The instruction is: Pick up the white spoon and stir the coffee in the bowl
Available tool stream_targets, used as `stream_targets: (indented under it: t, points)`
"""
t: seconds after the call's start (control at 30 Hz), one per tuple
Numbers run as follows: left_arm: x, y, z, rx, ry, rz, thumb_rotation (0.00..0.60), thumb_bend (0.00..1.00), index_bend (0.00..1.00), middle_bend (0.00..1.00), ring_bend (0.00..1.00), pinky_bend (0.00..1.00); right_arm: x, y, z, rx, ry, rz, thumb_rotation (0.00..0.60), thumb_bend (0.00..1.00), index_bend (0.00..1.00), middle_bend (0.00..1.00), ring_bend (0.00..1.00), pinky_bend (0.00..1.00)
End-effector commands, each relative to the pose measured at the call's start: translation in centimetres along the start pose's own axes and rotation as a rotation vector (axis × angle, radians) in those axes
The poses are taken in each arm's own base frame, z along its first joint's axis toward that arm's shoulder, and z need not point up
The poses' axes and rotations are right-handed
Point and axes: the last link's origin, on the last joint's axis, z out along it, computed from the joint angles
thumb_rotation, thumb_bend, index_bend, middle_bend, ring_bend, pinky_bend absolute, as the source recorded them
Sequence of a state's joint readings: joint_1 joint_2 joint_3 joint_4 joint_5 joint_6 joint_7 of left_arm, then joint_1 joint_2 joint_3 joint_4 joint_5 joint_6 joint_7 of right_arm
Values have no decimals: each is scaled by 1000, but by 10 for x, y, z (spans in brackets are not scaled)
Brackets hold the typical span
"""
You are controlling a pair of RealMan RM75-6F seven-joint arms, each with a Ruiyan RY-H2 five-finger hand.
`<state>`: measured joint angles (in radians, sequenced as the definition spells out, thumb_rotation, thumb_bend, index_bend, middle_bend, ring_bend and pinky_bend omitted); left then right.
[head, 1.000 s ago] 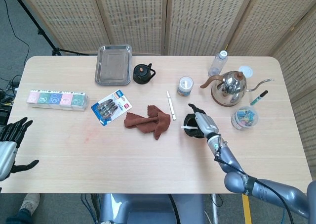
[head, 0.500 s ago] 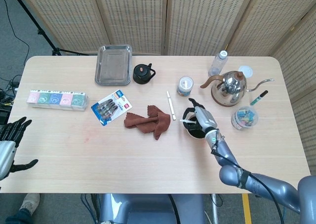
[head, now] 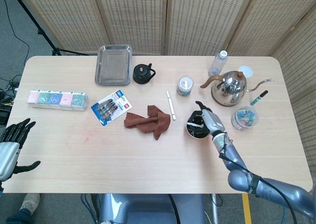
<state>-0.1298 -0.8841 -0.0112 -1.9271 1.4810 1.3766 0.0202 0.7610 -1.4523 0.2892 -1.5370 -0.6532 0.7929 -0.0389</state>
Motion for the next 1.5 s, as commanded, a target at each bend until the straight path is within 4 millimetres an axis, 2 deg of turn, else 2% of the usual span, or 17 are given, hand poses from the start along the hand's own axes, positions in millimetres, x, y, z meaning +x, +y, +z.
stream_targets:
  t: [0.03, 0.17, 0.4, 0.67, 0.77, 0.9, 1.13, 1.33, 1.5]
  points:
    - [0, 0, 0, -1, -1, -1, 600, 130, 0, 0, 0, 0, -3, -1, -3, 1, -12, 0, 600, 569, 567, 0, 0, 0]
    - [1, -1, 0, -2, -1, -5, 600, 130, 0, 0, 0, 0, -12, -12, -4, 27, -41, 7, 600, 569, 567, 0, 0, 0]
    - [3, -3, -1, -2, 1, -12, 600, 129, 0, 0, 0, 0, -22, -21, 8, 32, -43, 19, 600, 569, 567, 0, 0, 0]
    - [2, -4, 1, 2, -4, -11, 600, 130, 0, 0, 0, 0, -10, -14, 22, 16, 18, 52, 600, 569, 567, 0, 0, 0]
    - [1, -3, 2, 2, -8, -6, 600, 130, 0, 0, 0, 0, -2, -8, 19, 14, 37, 53, 600, 569, 567, 0, 0, 0]
    - [1, 0, 0, -8, -4, -6, 600, 129, 0, 0, 0, 0, 7, 6, 4, 6, 40, 28, 600, 569, 567, 0, 0, 0]
    - [1, 1, -1, -14, -5, -7, 600, 130, 0, 0, 0, 0, 10, 16, -16, 3, 30, 15, 600, 569, 567, 0, 0, 0]
    - [0, 2, -1, -21, -10, -2, 600, 130, 0, 0, 0, 0, -2, 8, -22, 30, -6, 23, 600, 569, 567, 0, 0, 0]
    - [1, 0, -1, -14, -8, -7, 600, 129, 0, 0, 0, 0, -18, -6, 0, 49, -12, 74, 600, 570, 567, 0, 0, 0]
